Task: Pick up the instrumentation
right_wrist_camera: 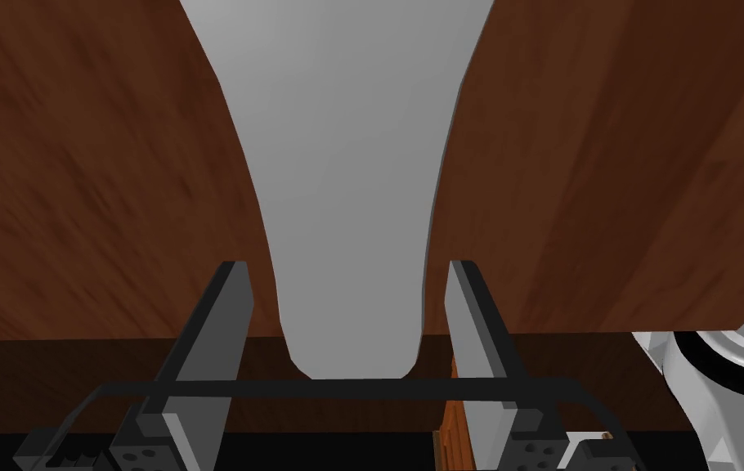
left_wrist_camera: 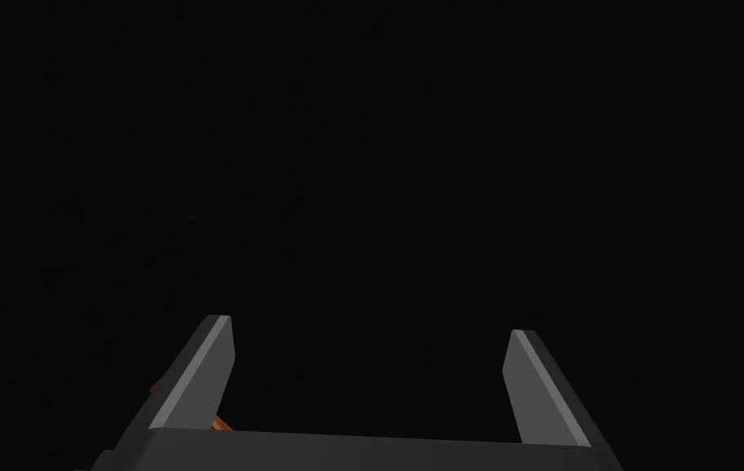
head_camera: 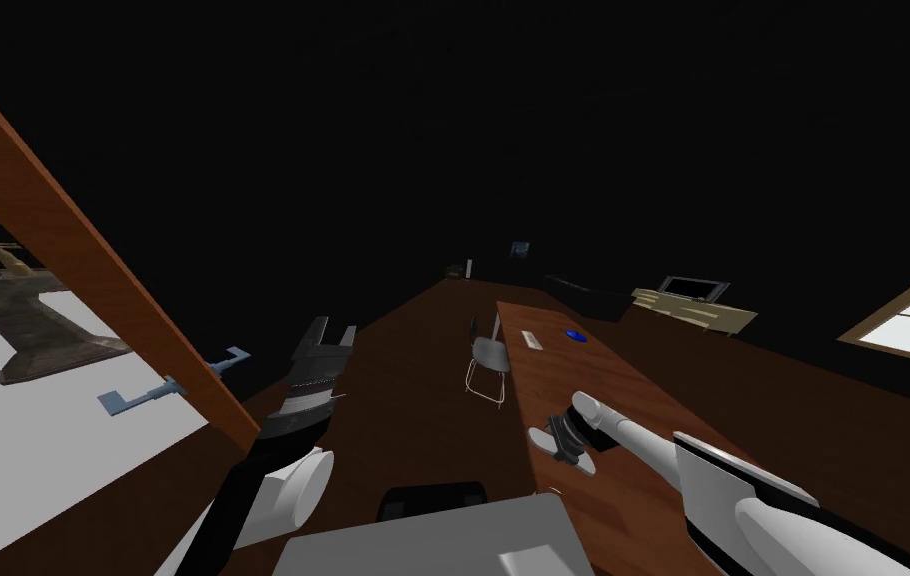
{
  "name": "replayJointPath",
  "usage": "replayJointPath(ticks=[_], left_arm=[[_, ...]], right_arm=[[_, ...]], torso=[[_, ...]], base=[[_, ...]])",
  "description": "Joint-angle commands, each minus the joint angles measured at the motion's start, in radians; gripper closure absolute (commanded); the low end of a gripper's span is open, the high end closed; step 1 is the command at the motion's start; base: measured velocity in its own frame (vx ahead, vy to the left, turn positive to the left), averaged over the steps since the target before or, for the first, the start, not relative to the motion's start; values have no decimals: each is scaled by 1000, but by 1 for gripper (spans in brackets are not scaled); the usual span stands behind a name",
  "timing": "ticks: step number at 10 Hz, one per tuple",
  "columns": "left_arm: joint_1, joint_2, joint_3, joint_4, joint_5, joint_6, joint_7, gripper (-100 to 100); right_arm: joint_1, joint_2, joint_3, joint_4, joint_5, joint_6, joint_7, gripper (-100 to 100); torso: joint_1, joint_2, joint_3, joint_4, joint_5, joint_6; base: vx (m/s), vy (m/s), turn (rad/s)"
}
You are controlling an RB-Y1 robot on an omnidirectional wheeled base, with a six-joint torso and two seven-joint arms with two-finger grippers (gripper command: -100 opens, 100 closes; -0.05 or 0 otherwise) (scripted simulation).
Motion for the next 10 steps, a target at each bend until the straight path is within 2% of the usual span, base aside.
replayJointPath(ticks=[1, 2, 3, 4, 5, 6, 7, 8, 9, 10], left_arm=[[0, 0, 0, 0, 0, 0, 0, 0], [0, 0, 0, 0, 0, 0, 0, 0], [0, 0, 0, 0, 0, 0, 0, 0], [0, 0, 0, 0, 0, 0, 0, 0], [0, 0, 0, 0, 0, 0, 0, 0], [0, 0, 0, 0, 0, 0, 0, 0], [0, 0, 0, 0, 0, 0, 0, 0], [0, 0, 0, 0, 0, 0, 0, 0], [0, 0, 0, 0, 0, 0, 0, 0], [0, 0, 0, 0, 0, 0, 0, 0]], right_arm=[[-50, 16, 40, 41, -7, -6, 15, 100], [-54, 16, 40, 41, -7, -6, 15, 100], [-95, 22, 85, 72, -34, -6, 1, 100], [-122, 22, 114, 72, -34, -6, 1, 100], [-133, 22, 126, 72, -34, -6, 1, 100], [-169, 28, 165, 103, -61, -6, -13, 100], [-197, 28, 195, 103, -61, -6, -13, 100], [-213, 28, 213, 103, -61, -6, -13, 100], [-198, 27, 198, 103, -61, -6, -12, 100], [-202, 27, 200, 105, -61, -5, -10, 0]], torso=[[0, 0, 0, 0, 0, 0], [1, -1, 0, 0, 0, -1], [1, -2, -1, 0, 0, -2], [0, -1, 0, 0, 0, 0], [0, 0, 0, 1, 1, 0], [1, 0, 0, 1, 1, -1], [1, 1, 1, 1, 1, 1], [1, 1, 1, 1, 1, 0], [2, 1, 1, 1, 1, -1], [2, 0, 0, 1, 1, 0]], base=[[-21, -10, -11], [-5, -5, 20], [-22, -23, -123], [-35, -24, -104], [-24, -10, -32], [-36, -22, -150], [-38, -18, -96], [-20, -11, -13], [-4, -5, 8], [0, 0, 0]])
